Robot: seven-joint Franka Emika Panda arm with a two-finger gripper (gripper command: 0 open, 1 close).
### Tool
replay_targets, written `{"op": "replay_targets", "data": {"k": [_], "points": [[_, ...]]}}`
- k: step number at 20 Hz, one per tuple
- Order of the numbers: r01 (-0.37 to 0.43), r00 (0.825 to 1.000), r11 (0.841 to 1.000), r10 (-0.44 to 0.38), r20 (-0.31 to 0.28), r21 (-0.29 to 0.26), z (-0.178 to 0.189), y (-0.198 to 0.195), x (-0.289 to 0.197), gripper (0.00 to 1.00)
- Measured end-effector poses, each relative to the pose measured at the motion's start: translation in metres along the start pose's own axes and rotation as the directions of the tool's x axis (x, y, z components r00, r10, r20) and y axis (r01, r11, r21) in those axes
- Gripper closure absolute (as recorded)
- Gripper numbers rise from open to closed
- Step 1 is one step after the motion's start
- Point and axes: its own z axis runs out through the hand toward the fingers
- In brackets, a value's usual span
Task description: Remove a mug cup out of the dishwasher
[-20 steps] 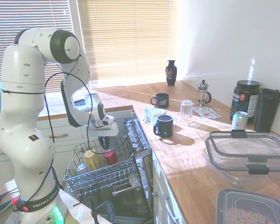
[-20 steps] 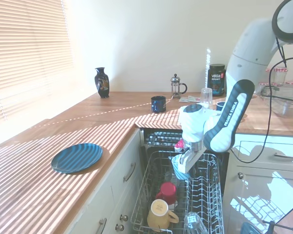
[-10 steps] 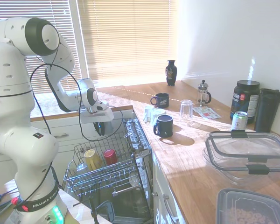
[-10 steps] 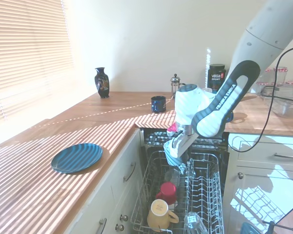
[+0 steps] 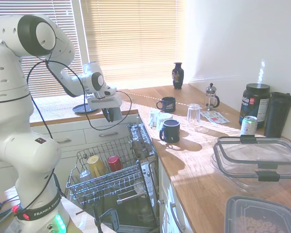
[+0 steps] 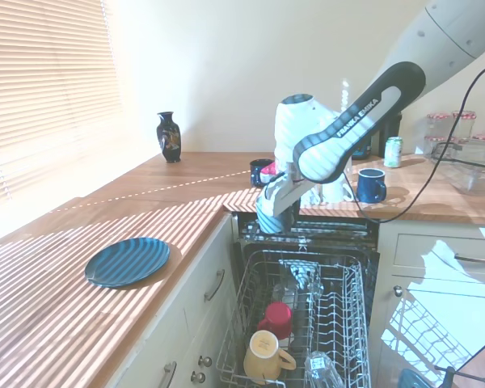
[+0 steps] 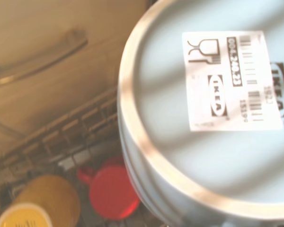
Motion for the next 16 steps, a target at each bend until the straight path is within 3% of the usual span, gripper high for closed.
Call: {"op": "replay_targets", "data": {"k": [11,16], "points": [[-0.037,0.999,0.999,0.038,0.029,-0.028,-0.023,0.001,0.115,1.00],[-0.049,0.996,0.998,0.053,0.071,-0.048,-0.002,0.010,0.162,1.00]]}}
